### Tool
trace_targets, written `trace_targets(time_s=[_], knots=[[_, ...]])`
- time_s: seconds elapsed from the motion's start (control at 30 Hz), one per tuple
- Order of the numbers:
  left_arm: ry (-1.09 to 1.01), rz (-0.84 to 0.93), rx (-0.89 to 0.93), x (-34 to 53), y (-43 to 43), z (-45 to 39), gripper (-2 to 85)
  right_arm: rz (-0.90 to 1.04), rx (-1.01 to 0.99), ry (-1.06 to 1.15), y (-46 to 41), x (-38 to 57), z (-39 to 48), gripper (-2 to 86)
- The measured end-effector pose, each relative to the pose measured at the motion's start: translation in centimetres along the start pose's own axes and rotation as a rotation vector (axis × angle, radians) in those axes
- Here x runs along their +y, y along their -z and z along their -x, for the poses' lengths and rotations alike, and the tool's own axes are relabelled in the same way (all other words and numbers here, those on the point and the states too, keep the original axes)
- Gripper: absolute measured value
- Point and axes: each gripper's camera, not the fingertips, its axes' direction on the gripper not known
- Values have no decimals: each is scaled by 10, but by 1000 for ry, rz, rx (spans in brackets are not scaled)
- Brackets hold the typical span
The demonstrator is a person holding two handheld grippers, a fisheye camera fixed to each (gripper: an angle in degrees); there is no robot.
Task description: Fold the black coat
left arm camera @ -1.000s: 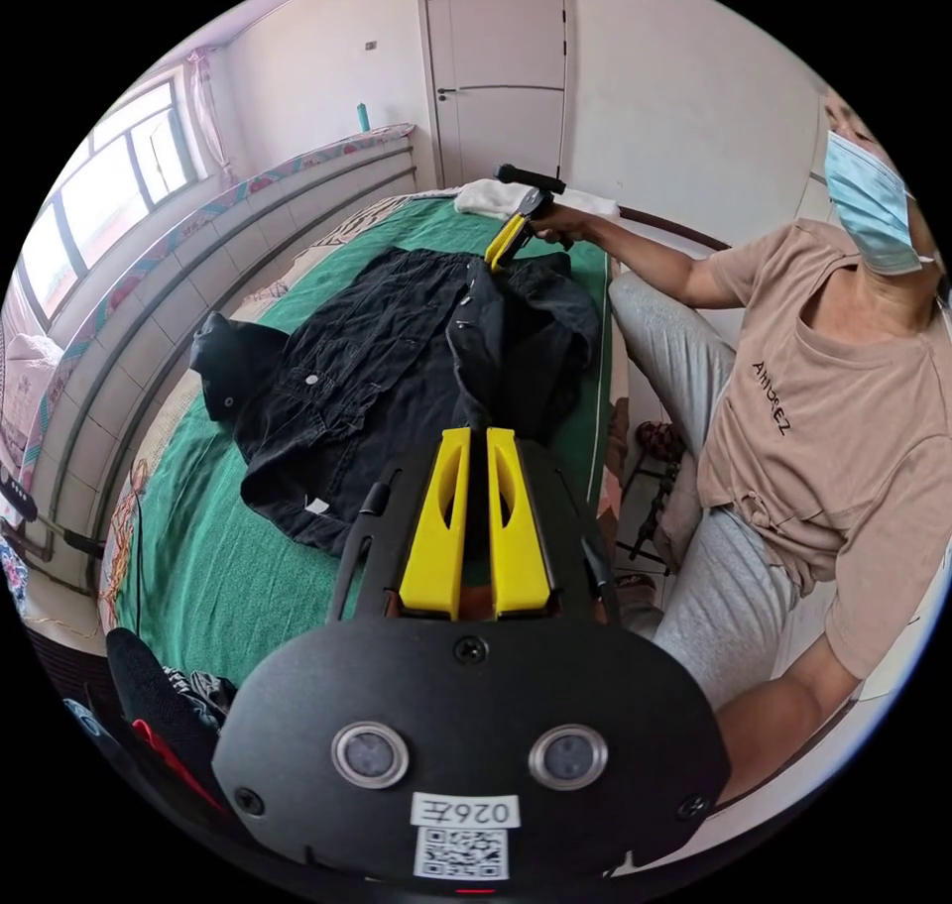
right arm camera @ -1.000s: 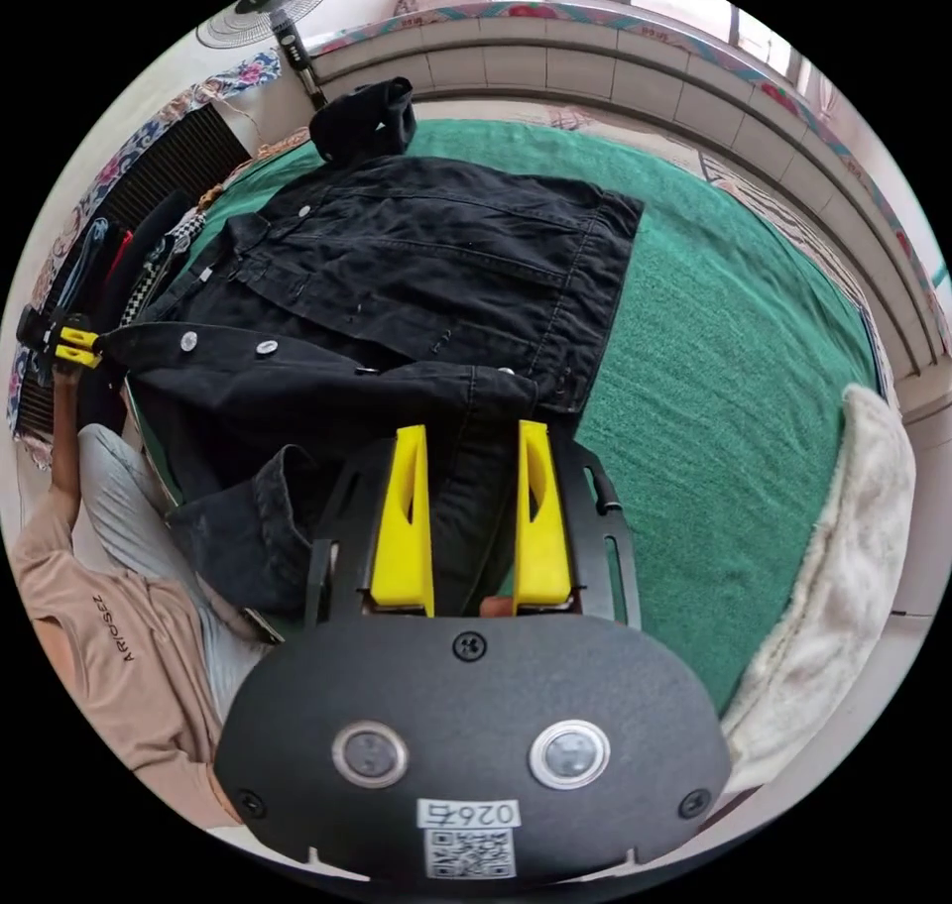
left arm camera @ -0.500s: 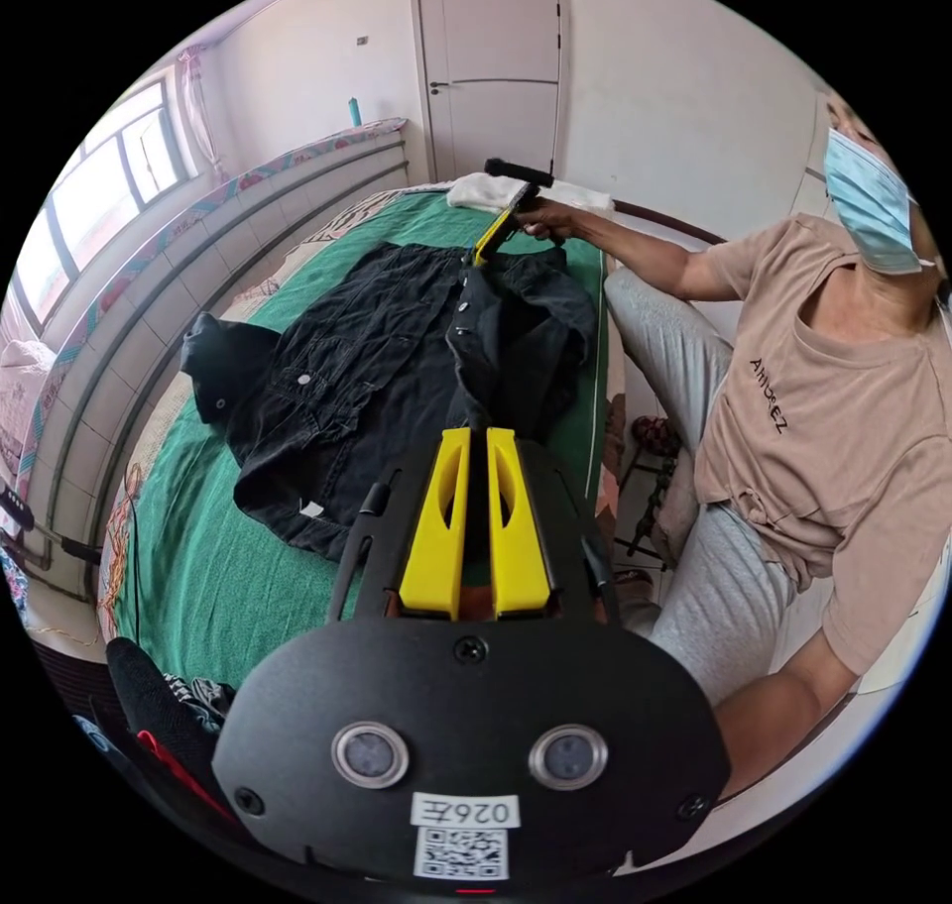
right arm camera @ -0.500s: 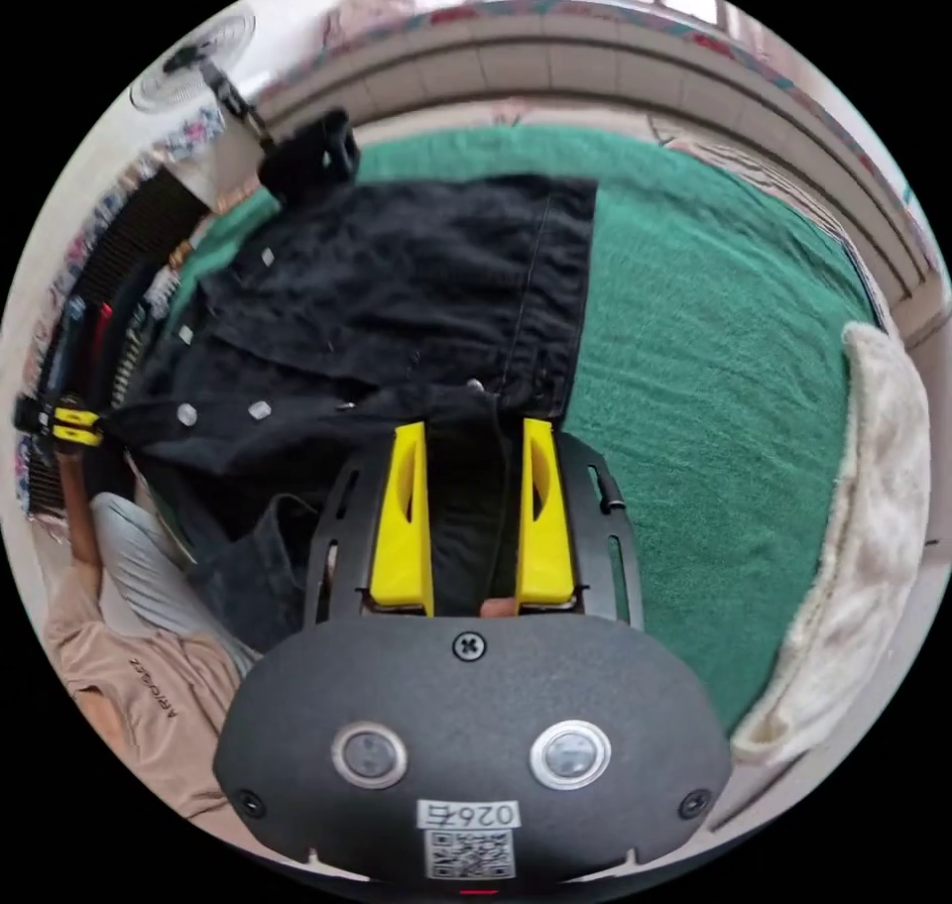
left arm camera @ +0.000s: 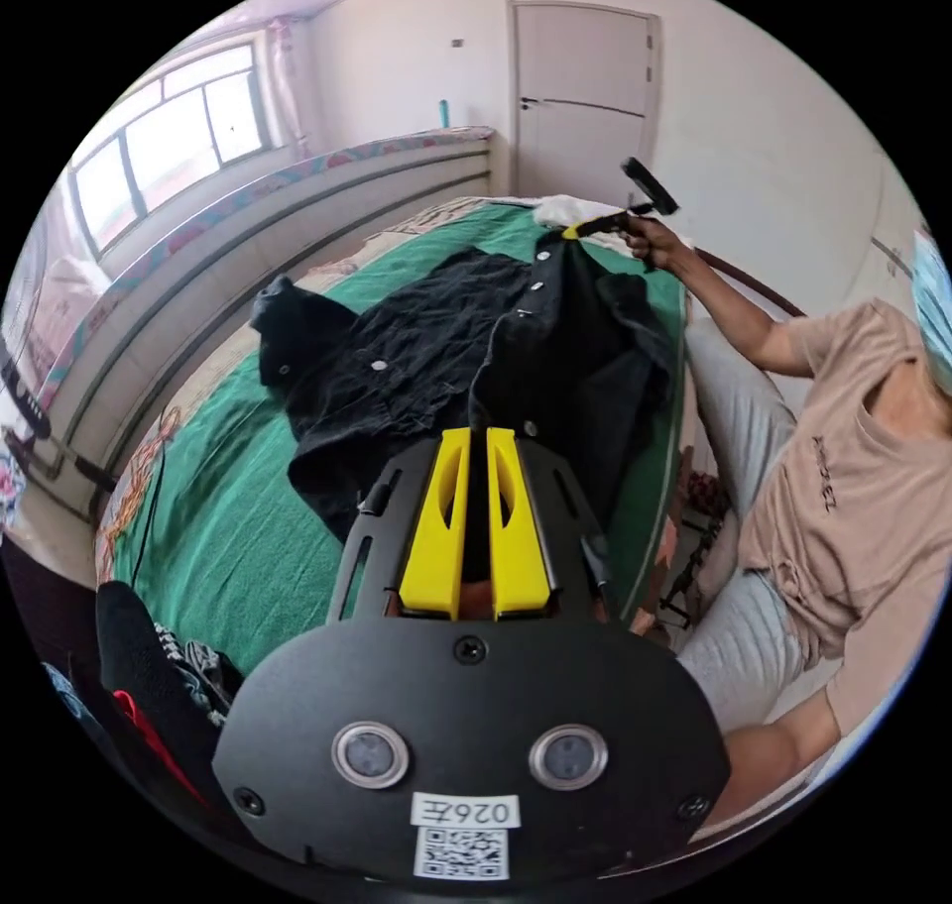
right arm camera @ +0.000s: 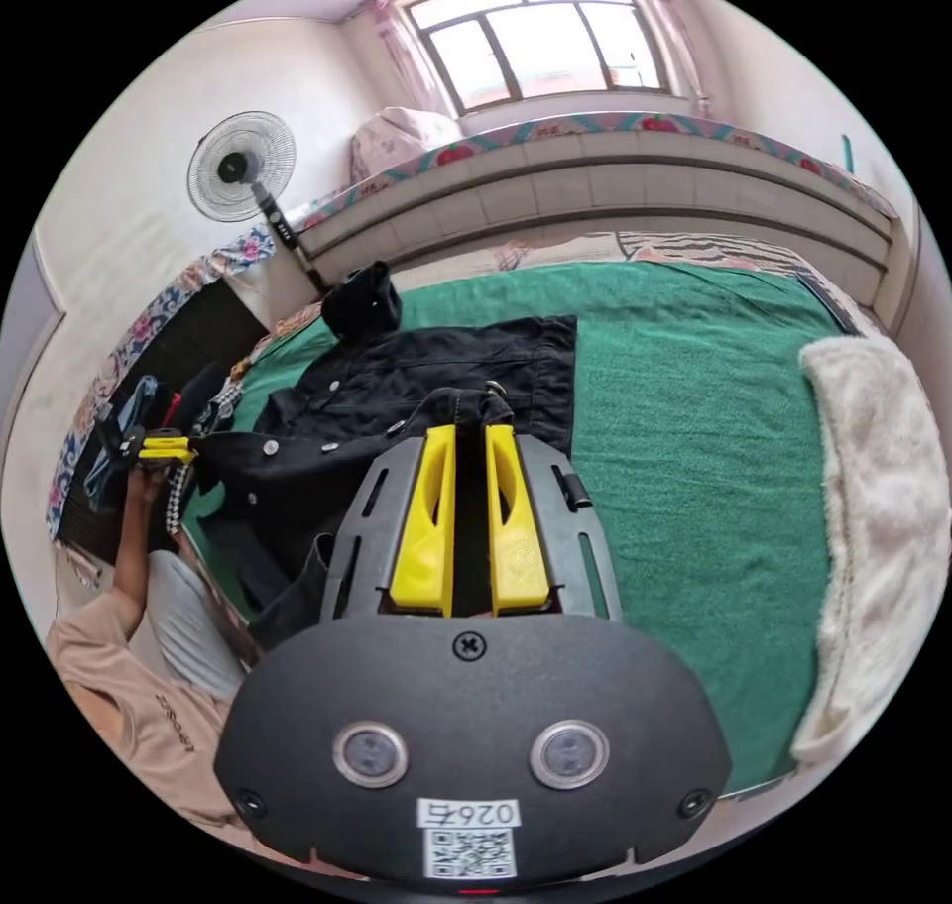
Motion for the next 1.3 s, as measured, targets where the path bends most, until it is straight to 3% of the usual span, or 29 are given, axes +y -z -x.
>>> trace_targets(time_s=[0.13, 0.3, 0.43, 0.53, 0.7, 0.8, 0.87, 0.93, 1.03, 1.1, 1.3], knots=[[148, 45, 53, -6, -51, 46, 17, 98, 118, -84, -49, -19, -31, 21], [292, 205, 127, 7, -142, 91, 17, 134, 138, -94, -50, -23, -54, 19], [348, 91, 201, 20, -153, 109, 19, 42, 125, -111, -11, -9, -68, 20], [467, 65, 268, 33, -174, 131, 21, 216, 184, -146, -44, -5, -96, 59], [524, 67, 339, 52, -198, 145, 30, 190, 105, -199, -35, 6, -119, 69], [465, -7, 255, 51, -185, 135, 23, 176, 107, -170, -35, 11, -110, 46], [404, -112, 191, 46, -167, 123, 21, 53, 102, -134, -12, 16, -92, 17], [365, -164, 151, 42, -160, 116, 21, -59, 249, -76, 9, 24, -67, -1], [417, -52, 165, 47, -187, 123, 28, 91, 401, -128, -24, 28, -74, -7], [514, 91, 219, 58, -218, 134, 34, 102, 353, -163, -33, 36, -80, -7], [724, 38, 364, 86, -215, 158, 21, 46, 264, -178, -45, 52, -65, 8]])
